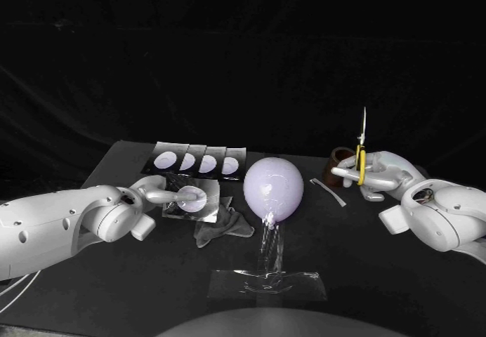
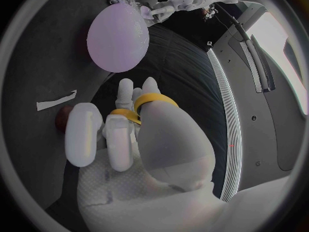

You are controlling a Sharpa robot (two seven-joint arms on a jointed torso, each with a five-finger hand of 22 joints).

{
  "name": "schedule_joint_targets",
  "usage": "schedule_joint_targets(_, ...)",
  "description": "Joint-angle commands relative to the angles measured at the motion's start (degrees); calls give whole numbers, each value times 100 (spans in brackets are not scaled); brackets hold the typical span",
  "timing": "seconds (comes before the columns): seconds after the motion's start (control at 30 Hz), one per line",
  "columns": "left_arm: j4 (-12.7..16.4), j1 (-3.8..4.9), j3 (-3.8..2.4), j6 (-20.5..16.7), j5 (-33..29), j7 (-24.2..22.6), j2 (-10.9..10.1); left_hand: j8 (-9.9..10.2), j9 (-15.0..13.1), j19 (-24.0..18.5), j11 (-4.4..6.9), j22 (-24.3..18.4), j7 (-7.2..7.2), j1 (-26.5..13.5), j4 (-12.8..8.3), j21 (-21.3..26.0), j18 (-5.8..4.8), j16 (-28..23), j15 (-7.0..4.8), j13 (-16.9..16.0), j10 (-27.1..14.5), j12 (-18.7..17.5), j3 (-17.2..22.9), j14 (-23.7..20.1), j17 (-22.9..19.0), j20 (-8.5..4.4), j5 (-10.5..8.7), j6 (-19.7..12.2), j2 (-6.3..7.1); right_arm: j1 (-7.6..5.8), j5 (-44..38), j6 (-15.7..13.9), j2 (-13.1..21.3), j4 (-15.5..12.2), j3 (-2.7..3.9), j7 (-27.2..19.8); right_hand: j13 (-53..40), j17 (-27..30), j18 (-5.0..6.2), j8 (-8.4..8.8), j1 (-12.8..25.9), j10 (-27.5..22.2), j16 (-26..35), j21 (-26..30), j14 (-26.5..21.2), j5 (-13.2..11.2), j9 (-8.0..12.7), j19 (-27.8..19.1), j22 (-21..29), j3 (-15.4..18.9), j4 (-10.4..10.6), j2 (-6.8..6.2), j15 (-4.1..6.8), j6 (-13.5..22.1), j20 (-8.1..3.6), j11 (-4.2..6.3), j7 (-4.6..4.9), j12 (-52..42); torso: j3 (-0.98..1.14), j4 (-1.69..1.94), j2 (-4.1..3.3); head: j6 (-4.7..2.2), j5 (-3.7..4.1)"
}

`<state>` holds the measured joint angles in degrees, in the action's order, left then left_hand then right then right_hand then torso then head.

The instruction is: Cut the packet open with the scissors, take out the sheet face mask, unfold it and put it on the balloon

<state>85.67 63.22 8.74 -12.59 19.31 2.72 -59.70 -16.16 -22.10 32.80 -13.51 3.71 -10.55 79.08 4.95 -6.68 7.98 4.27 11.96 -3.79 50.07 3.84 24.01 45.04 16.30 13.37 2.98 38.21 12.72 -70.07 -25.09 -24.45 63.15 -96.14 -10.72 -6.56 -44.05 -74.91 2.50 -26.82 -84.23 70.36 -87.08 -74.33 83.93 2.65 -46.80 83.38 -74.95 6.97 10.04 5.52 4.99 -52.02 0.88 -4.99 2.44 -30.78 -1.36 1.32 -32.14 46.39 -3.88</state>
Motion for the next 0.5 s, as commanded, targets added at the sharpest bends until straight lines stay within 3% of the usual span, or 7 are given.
schedule_joint_targets(0.03, -70, -5, -4, -341, 272, -423, -30, -1, 16, -832, -51, -113, -500, 144, 37, 415, -400, 86, 52, -21, -188, 76, -355, -286, 49, 334, -20, -125, -90, 0, 11, 46, -1, -10, 4, -104, 2, -722, 79, 31, -330, 1054, 11, -20, 465, 16, -8, -1, -971, 46, 3, 347, 28, -45, 21, 687, 7, -1017, 2, 0, 1, -1, 2)
schedule_joint_targets(0.1, -105, -5, -12, -345, 433, -527, -42, -50, 25, -938, -109, -102, -300, 305, 91, 400, -443, 228, 89, -36, -300, 165, -832, -473, 119, 371, -33, -211, -180, 0, 16, 46, 1, -10, 4, -103, 5, -719, 79, 36, -325, 1053, 12, -18, 465, 16, -9, -2, -970, 51, 6, 342, 28, -46, 22, 687, 8, -1010, 1, 1, 3, 2, 7)
schedule_joint_targets(0.13, -123, -5, -16, -342, 514, -568, -45, -53, 40, -996, -68, -104, -135, 368, 146, 402, -465, 275, 85, -32, -388, 193, -1135, -601, 141, 359, -11, -292, -176, 0, 17, 46, 2, -10, 4, -102, 9, -717, 78, 42, -316, 1052, 12, -23, 464, 16, -11, 0, -972, 58, 12, 337, 27, -48, 22, 685, 10, -999, 1, 1, 3, 2, 7)
schedule_joint_targets(0.23, -173, -5, -25, -314, 757, -680, -56, -105, 45, -1237, 19, -131, -40, 590, 273, 438, -473, 323, 94, -30, -531, 239, -1606, -836, 158, 396, -20, -332, -261, 0, 20, 45, 6, -10, 4, -100, 11, -719, 78, 47, -309, 1051, 12, -22, 465, 16, -13, 0, -972, 64, 17, 333, 26, -50, 23, 684, 11, -993, -1, 1, 0, -5, 20)
schedule_joint_targets(0.27, -191, -5, -28, -302, 851, -719, -61, -151, 42, -1227, 268, -122, -57, 727, 346, 423, -471, 349, 195, -26, -612, 261, -1780, -960, 164, 355, -20, -324, -266, 0, 21, 45, 8, -10, 4, -99, 8, -719, 79, 52, -303, 1051, 12, -18, 464, 16, -14, -1, -971, 71, 21, 328, 26, -52, 24, 683, 12, -990, -3, 1, 0, -5, 20)
schedule_joint_targets(0.4, -248, -4, -38, -263, 1104, -833, -73, -303, 57, -1324, 364, -120, -47, 1160, 847, 417, -463, 536, 212, -35, -790, 418, -2172, -1353, 216, 363, -10, -315, -259, 0, 23, 45, 10, -10, 4, -95, 8, -719, 79, 52, -303, 1051, 12, -18, 464, 16, -14, -1, -971, 71, 21, 328, 26, -52, 24, 683, 12, -990, -2, 1, -3, 0, 22)
schedule_joint_targets(0.5, -278, -4, -43, -238, 1237, -912, -81, -360, 59, -1351, 393, -120, -77, 1275, 981, 417, -458, 604, 206, -38, -806, 475, -2208, -1440, 234, 350, -15, -276, -246, 0, 24, 47, 8, -9, 4, -93, 9, -721, 79, 55, -299, 1050, 11, -17, 465, 16, -16, -2, -971, 75, 24, 325, 25, -53, 24, 682, 13, -985, -1, 3, -4, 4, 20)
